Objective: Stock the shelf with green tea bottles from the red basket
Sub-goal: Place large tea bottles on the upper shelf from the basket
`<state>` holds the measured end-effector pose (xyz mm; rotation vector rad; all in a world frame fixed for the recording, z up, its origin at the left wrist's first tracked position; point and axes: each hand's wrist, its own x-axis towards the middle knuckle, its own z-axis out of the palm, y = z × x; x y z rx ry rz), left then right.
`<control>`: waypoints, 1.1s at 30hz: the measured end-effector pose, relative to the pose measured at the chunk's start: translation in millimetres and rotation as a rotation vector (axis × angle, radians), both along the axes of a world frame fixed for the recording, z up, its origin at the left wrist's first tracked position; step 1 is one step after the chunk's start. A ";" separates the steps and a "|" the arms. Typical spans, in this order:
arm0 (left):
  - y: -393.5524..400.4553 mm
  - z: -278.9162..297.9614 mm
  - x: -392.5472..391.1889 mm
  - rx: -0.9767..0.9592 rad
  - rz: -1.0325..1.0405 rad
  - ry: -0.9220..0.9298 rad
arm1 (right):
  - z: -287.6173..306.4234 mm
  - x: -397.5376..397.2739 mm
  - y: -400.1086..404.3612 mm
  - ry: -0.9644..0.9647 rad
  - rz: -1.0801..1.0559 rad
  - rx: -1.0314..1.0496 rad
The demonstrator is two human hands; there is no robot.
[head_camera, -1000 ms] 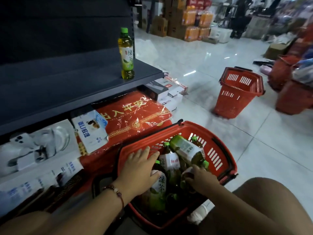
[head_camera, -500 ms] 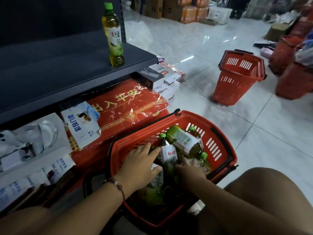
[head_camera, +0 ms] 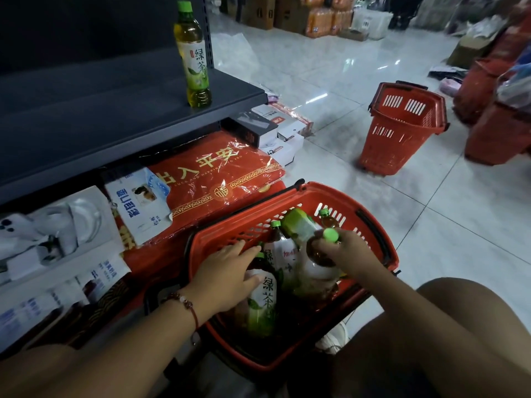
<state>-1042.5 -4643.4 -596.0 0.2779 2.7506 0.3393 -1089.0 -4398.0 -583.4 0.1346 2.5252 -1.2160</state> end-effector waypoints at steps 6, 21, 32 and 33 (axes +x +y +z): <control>-0.5 15.0 19.5 0.192 0.034 -0.057 | 39.4 17.0 -37.9 -0.086 -0.199 -0.505; -64.3 65.2 79.7 1.065 0.570 0.284 | 105.7 54.2 -117.3 -0.125 0.293 -0.594; -167.9 188.5 171.1 1.260 0.787 0.534 | 184.4 131.6 -257.4 0.056 0.690 -0.727; -180.6 205.1 180.7 1.207 0.770 0.560 | 194.1 134.5 -271.9 0.067 0.716 -0.743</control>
